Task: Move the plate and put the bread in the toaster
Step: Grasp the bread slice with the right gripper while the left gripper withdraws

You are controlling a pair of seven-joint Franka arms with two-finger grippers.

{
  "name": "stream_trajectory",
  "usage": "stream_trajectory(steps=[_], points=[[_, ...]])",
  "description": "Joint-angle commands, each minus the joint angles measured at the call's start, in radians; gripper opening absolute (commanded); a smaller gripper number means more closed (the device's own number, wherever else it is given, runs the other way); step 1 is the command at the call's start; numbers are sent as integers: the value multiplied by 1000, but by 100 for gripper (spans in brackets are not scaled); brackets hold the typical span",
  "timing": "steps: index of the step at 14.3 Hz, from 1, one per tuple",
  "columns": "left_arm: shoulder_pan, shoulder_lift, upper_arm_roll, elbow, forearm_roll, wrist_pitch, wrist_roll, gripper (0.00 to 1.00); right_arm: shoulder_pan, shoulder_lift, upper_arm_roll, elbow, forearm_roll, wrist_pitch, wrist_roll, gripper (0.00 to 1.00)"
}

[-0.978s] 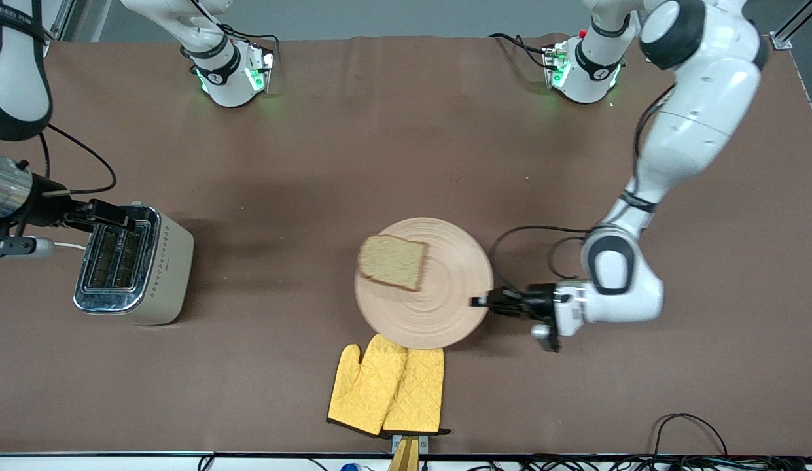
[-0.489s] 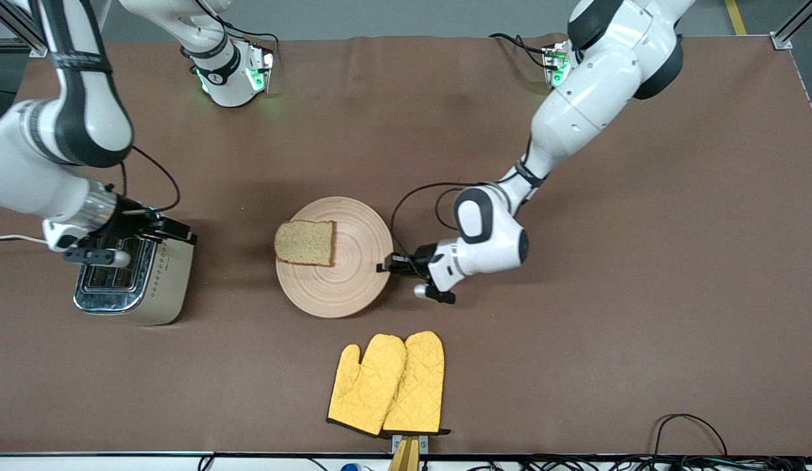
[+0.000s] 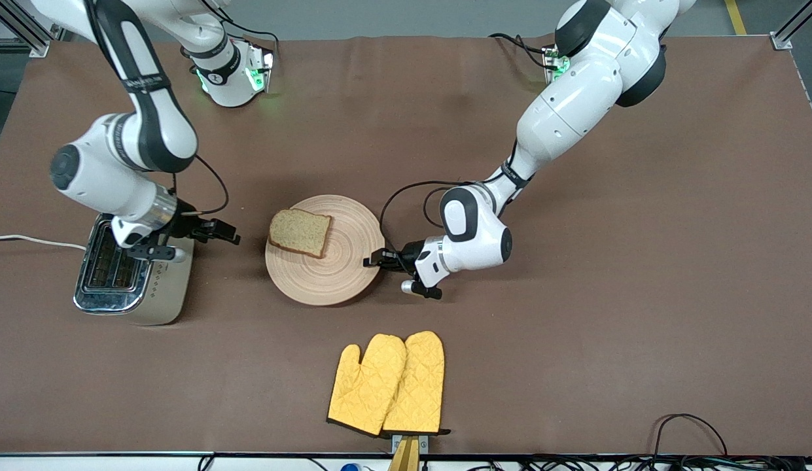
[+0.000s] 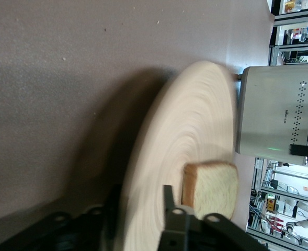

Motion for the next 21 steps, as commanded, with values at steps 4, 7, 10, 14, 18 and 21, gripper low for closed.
stream_trajectory(steps=[4, 7, 10, 14, 18, 21], points=[[74, -53, 21, 23, 134, -75, -97, 100, 110, 23, -3, -112, 125, 179, 4, 100], [211, -92, 18, 25, 339, -268, -169, 100, 113, 24, -3, -143, 145, 162, 5, 100], [319, -130, 18, 26, 455, -428, -177, 100, 161, 32, -4, -135, 188, 168, 7, 80], [469, -155, 18, 65, 616, -664, -174, 100, 193, 40, -6, -132, 186, 168, 67, 41], [551, -164, 42, 190, 826, -853, -157, 100, 208, 54, -8, -131, 177, 180, 62, 37], [550, -297, 42, 211, 1047, -914, -148, 100, 208, 61, -9, -131, 171, 185, 56, 37]])
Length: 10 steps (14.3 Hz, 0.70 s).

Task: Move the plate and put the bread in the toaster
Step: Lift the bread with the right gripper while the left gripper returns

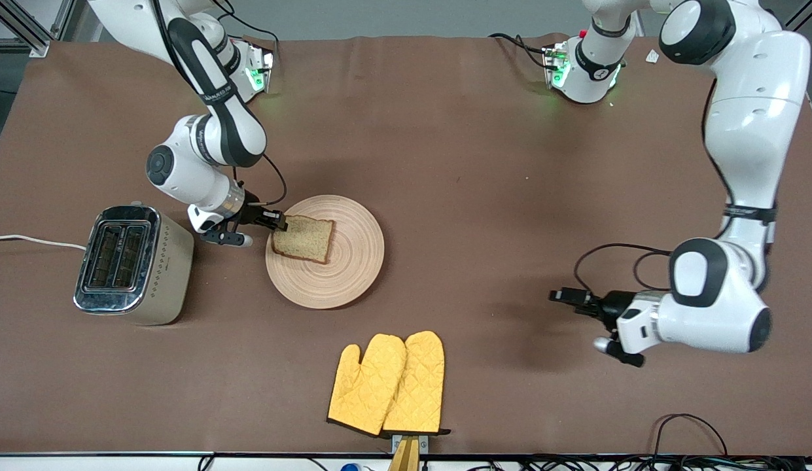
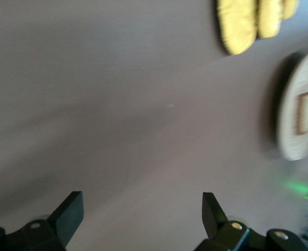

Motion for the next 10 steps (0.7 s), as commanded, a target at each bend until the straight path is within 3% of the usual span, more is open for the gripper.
stream_trajectory(steps=[1, 4, 6, 8, 10], points=[[-36, -180, 17, -4, 171, -81, -15, 100, 15, 1, -9, -16, 15, 21, -6, 37], [-28, -349, 63, -4, 215, -160, -28, 100, 40, 24, -7, -19, 15, 67, -5, 36], [-27, -435, 92, -4, 215, -209, -28, 100, 45, 24, -9, -19, 15, 67, -6, 22], [-21, -481, 104, -5, 216, -264, -28, 100, 45, 24, -9, -17, 15, 66, -8, 0], [-25, -538, 139, -13, 213, -275, -29, 100, 38, 23, -14, -1, 13, 43, -11, 0]])
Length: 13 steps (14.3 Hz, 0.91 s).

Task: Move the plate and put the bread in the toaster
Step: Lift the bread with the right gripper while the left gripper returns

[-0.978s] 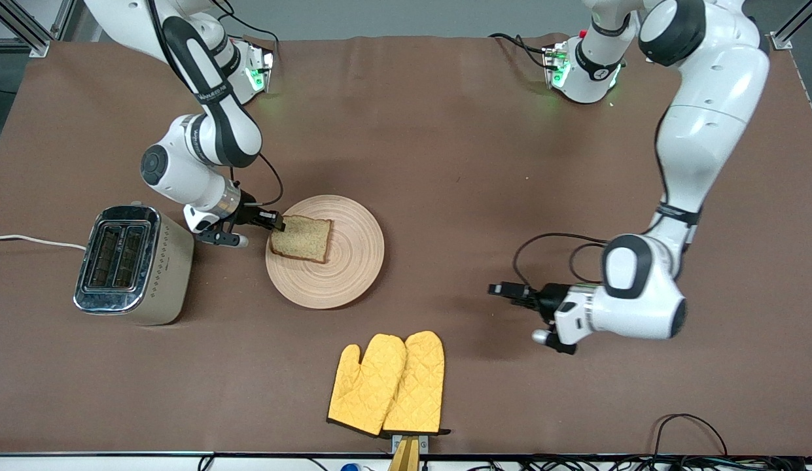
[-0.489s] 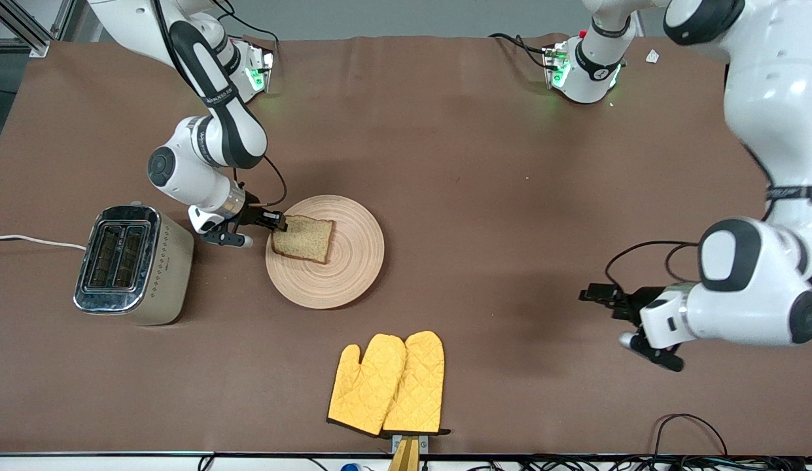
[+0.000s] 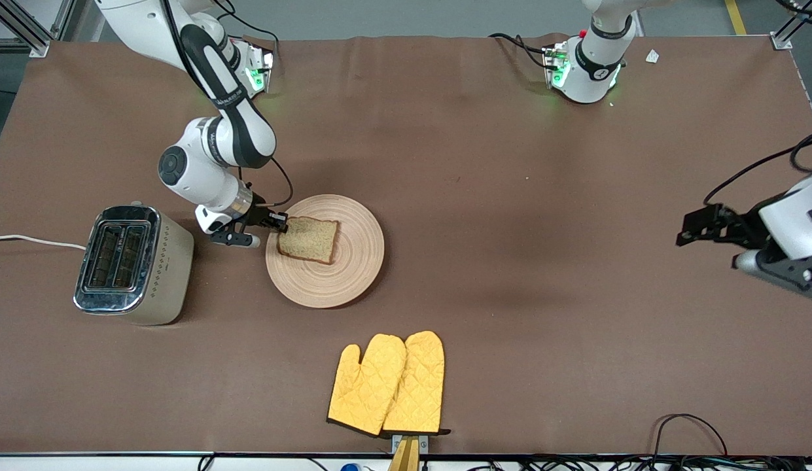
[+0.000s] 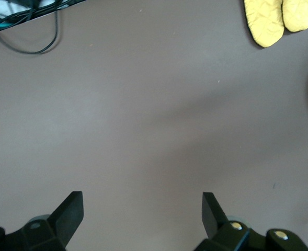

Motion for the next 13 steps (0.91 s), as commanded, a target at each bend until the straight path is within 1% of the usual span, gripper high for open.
stream_trajectory(steps=[1, 2, 3, 4, 5, 6, 8, 10, 12, 13], points=[[-14, -84, 32, -45, 20, -2, -12, 100, 1, -11, -18, 14, -2, -61, -8, 0], [-25, -116, 37, -54, 18, -3, -44, 100, -1, -15, -42, 47, -52, -127, -1, 0], [-49, -151, 69, -71, 23, -5, -86, 100, 1, -21, -73, 84, -99, -194, 7, 0], [-92, -185, 116, -91, 21, -5, -141, 100, 1, -23, -102, 139, -159, -289, 37, 0], [-111, -207, 142, -112, 14, -7, -179, 100, -1, -21, -125, 219, -240, -395, 82, 0], [-114, -240, 152, -156, 7, -7, -212, 100, 1, -15, -147, 326, -358, -534, 150, 0], [-123, -317, 159, -276, -22, 4, -276, 100, -1, -8, -145, 530, -564, -777, 278, 0], [-163, -380, 207, -363, -42, 35, -313, 100, -5, -6, -145, 667, -719, -928, 285, 0], [-195, -431, 239, -428, -42, 70, -333, 100, -4, -6, -147, 719, -840, -998, 280, 0], [-201, -446, 247, -453, -42, 84, -351, 100, 4, -11, -145, 726, -903, -1025, 280, 0]])
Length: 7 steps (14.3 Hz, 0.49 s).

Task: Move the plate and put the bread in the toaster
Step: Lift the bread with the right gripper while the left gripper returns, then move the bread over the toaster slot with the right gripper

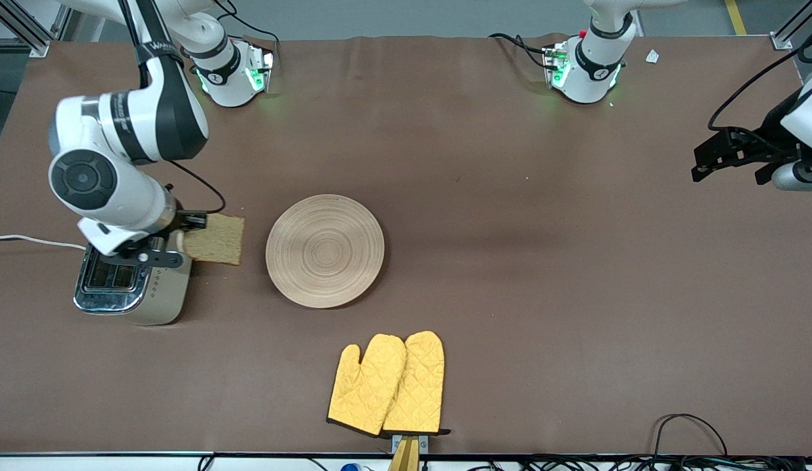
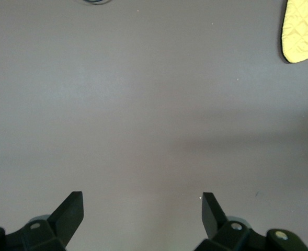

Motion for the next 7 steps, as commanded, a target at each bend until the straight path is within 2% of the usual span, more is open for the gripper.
stream_trajectory(steps=[1, 3, 7], points=[[-32, -101, 34, -132, -16, 62, -51, 100, 12, 10, 7, 33, -181, -74, 23, 0], [-36, -115, 34, -176, -5, 152, -58, 100, 15, 9, 8, 39, -308, -89, 23, 0], [-27, -105, 31, -167, -3, 168, -45, 100, 9, 13, 8, 32, -523, -65, 22, 0]])
